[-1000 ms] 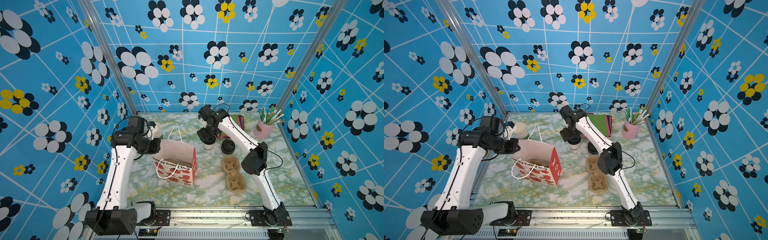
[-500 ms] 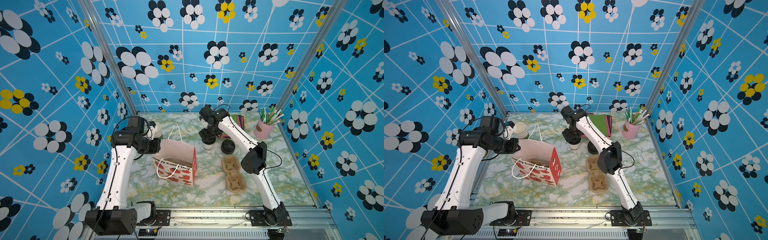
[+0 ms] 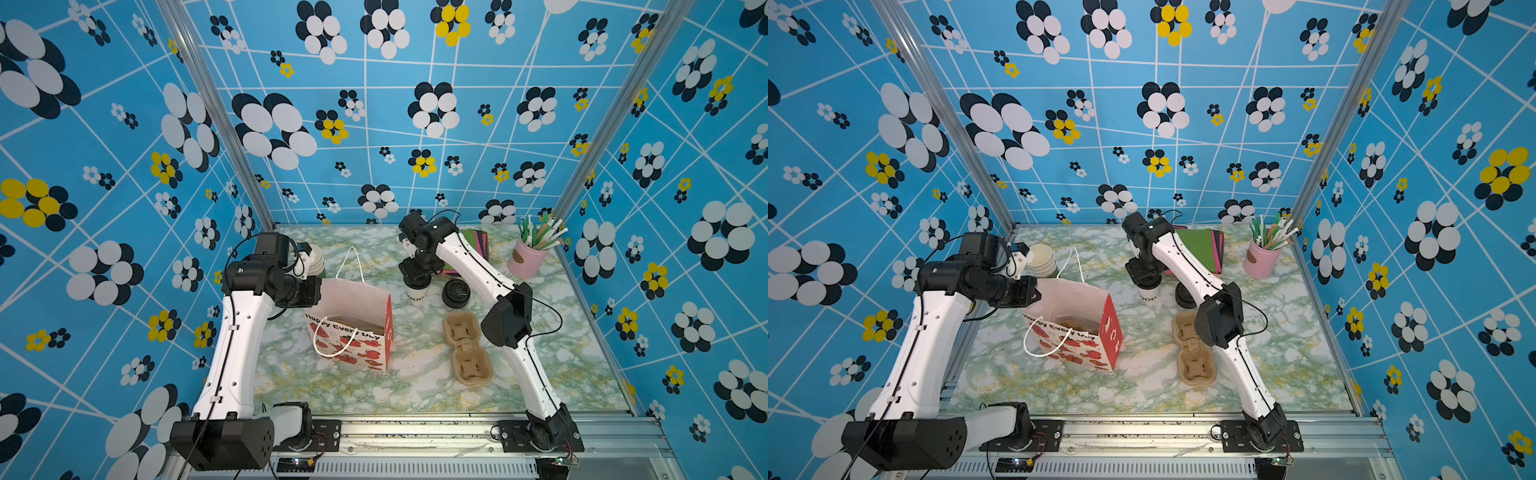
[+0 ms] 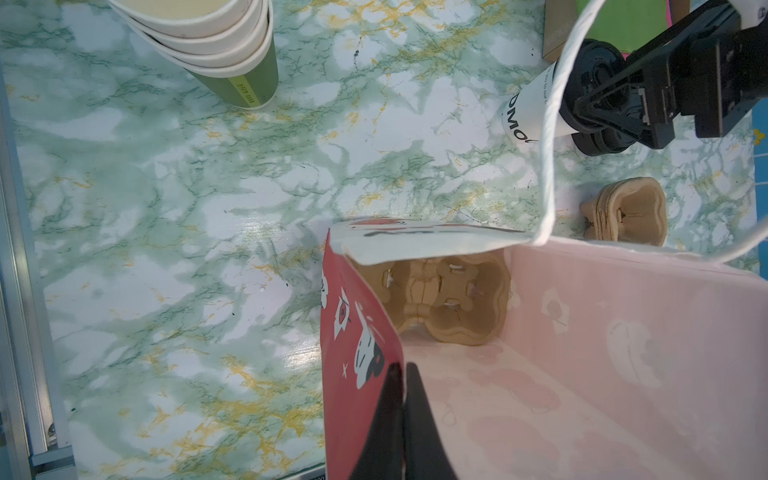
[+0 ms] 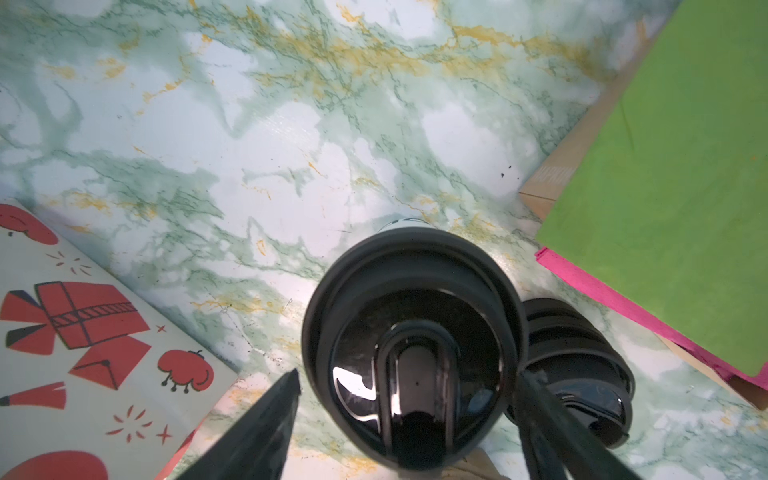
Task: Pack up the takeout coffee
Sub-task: 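Close the right gripper around the lidded white cup's top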
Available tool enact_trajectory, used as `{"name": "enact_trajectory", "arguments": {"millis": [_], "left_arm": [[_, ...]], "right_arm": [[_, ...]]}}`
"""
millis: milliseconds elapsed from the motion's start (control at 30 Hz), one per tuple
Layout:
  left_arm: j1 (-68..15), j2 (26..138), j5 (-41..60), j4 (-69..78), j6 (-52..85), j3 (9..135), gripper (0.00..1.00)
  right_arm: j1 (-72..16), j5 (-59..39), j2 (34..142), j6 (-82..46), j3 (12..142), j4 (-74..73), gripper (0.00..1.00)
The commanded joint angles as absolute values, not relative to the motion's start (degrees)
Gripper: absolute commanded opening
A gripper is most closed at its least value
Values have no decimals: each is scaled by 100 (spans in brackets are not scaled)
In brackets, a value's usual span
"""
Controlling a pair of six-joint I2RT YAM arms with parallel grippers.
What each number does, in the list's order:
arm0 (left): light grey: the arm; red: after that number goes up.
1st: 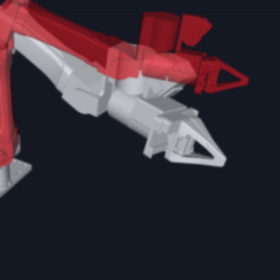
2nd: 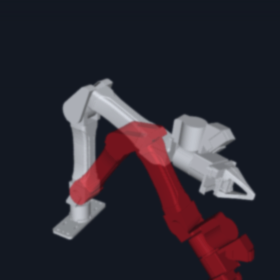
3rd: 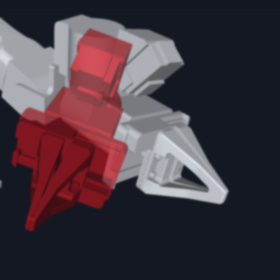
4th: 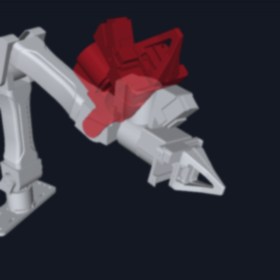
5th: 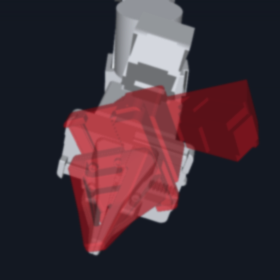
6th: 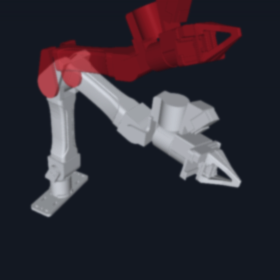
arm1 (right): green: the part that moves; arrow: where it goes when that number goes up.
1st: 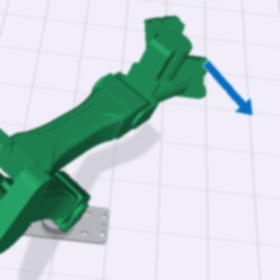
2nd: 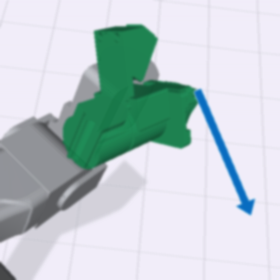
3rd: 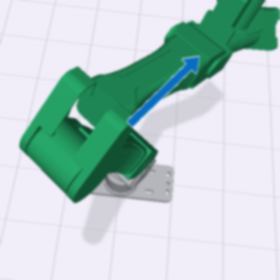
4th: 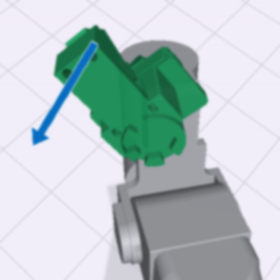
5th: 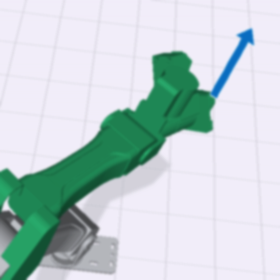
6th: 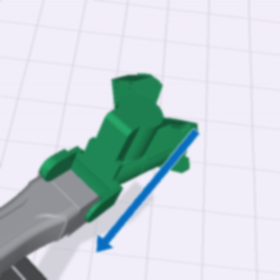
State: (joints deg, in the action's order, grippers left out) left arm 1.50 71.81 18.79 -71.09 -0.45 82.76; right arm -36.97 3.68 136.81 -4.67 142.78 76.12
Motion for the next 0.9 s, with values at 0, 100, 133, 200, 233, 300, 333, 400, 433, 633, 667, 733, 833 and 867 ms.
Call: {"name": "enact_trajectory", "arguments": {"millis": [0, 100, 133, 200, 233, 300, 333, 400, 433, 633, 667, 733, 833, 867], "left_arm": [[182, 7247, 1942, -7097, -26, 8130, 0], [185, 7247, 1940, -7107, -26, 8121, 0], [185, 7247, 1942, -7102, -26, 8121, 0], [188, 7243, 1942, -7093, -26, 8120, 0], [184, 7243, 1942, -7100, -26, 8122, 0], [182, 7249, 1942, -7091, -26, 8112, 0], [182, 7249, 1943, -7088, -26, 8106, 0], [177, 7244, 1949, -7090, -25, 8096, 0], [180, 7246, 1942, -7085, -26, 8090, 0], [176, 7239, 1960, -7074, -19, 8072, 0], [169, 7234, 1960, -7074, -18, 8062, 0], [176, 7234, 1969, -7070, -9, 8060, 0], [174, 7235, 1969, -7073, -9, 8077, 0], [167, 7231, 1978, -7075, -2, 8079, 0]], "right_arm": [[-3665, 255, 13909, -420, 14391, 7789, 83], [-3665, 246, 13946, -428, 14382, 7787, 83], [-3665, 246, 13956, -425, 14387, 7787, 83], [-3665, 233, 13974, -430, 14386, 7778, 83], [-3665, 216, 13982, -420, 14384, 7778, 83], [-3661, 218, 13994, -414, 14366, 7778, 81], [-3665, 220, 14001, -408, 14354, 7774, 81], [-3663, 257, 14018, -399, 14337, 7778, 79], [-3660, 291, 14024, -389, 14315, 7781, 79], [-3665, 405, 13992, -342, 14230, 7741, 75], [-3665, 422, 13976, -334, 14225, 7743, 74], [-3661, 426, 13939, -315, 14223, 7718, 72], [-3665, 448, 13846, -299, 14220, 7674, 69], [-3662, 457, 13803, -286, 14213, 7657, 69]]}}
